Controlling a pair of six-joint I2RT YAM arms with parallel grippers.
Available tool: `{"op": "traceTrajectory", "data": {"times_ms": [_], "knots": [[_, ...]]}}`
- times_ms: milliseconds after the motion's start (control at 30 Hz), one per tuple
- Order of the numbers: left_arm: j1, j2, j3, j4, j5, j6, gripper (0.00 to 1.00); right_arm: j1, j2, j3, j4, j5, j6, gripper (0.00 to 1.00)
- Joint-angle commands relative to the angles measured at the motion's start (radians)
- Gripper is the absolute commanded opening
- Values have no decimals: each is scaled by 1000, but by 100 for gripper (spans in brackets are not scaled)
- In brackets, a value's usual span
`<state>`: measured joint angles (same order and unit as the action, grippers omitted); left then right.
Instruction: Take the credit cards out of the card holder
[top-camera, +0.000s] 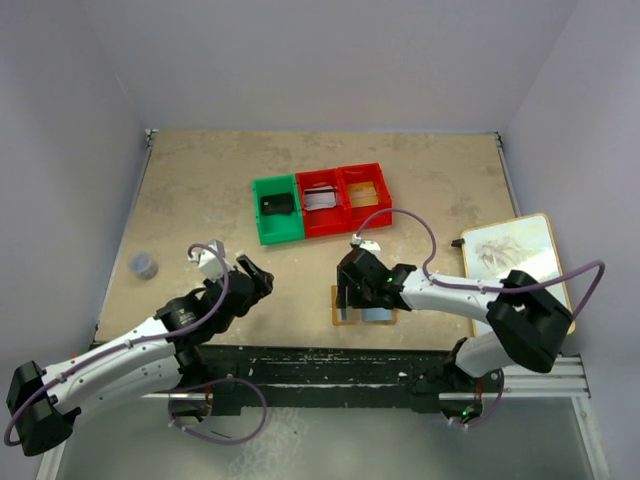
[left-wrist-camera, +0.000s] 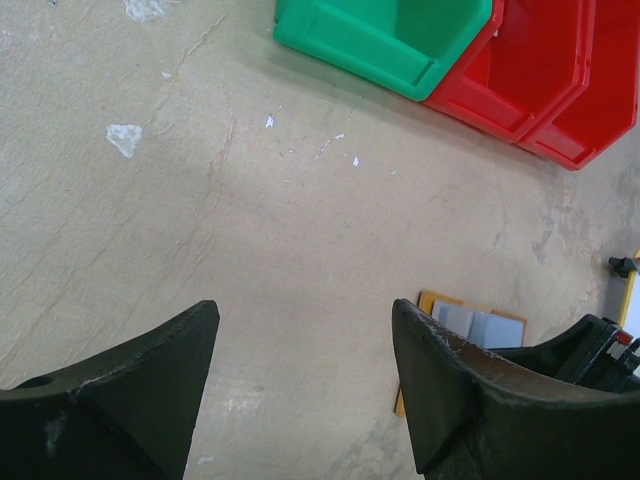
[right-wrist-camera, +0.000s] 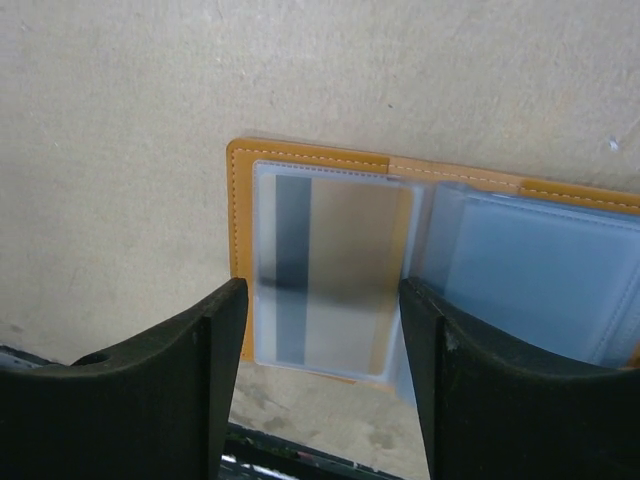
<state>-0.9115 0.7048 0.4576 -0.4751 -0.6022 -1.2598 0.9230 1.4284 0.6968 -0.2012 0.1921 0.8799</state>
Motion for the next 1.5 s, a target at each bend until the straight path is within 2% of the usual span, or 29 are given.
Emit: {"op": "traceTrajectory", "data": {"times_ms": [0,67,133,267,500,633,933,1333,1467], "knots": [[2,5,-5,25,-6,6,68,11,81,-1,8,1,5,64],[3,12,-6,25,-4,8,68,13,90,8,-5,9,9,63],[2,19,-7,32,0,11,68,22,105,34,-35,24,9,69],[2,36,-13,60,9,17,68,42,158,87,-83,67,21,71],[2,38,-14,55,13,17,69,68,219,115,-117,107,61,64],[2,25,-20,49,12,15,68,73,209,95,-63,71,57,60],[2,34,-27,95,55,42,69,63,91,-22,200,-123,20,61],[2,77,-93,348,250,103,68,8,73,-117,396,-250,32,62],[2,99,-135,488,354,101,65,-16,68,-155,442,-271,41,62]]}}
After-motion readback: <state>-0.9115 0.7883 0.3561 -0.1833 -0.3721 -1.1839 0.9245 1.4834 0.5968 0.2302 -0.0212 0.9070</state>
